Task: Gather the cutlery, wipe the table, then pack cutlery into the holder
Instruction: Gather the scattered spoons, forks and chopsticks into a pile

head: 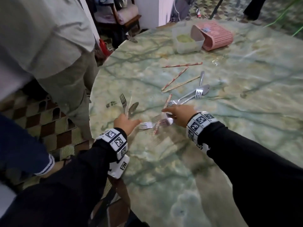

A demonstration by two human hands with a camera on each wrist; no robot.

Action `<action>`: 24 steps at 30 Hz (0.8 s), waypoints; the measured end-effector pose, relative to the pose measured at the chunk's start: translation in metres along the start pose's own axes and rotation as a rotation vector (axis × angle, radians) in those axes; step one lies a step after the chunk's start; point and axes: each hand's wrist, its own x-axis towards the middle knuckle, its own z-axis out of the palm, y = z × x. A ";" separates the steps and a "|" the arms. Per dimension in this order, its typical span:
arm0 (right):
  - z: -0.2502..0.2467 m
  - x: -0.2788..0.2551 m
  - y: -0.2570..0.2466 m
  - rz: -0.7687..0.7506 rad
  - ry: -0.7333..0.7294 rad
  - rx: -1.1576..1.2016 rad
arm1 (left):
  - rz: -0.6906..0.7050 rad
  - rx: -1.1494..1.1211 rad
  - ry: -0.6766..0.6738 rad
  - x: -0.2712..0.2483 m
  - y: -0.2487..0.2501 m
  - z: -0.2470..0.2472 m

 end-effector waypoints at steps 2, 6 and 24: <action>-0.001 0.019 -0.015 -0.032 -0.068 -0.117 | -0.033 0.014 -0.144 0.009 -0.012 0.003; -0.002 0.040 -0.021 -0.001 -0.153 -0.233 | -0.004 -0.057 -0.234 0.016 -0.020 0.013; -0.048 0.047 0.035 0.230 0.612 0.939 | 0.313 -0.670 -0.173 0.080 0.073 -0.013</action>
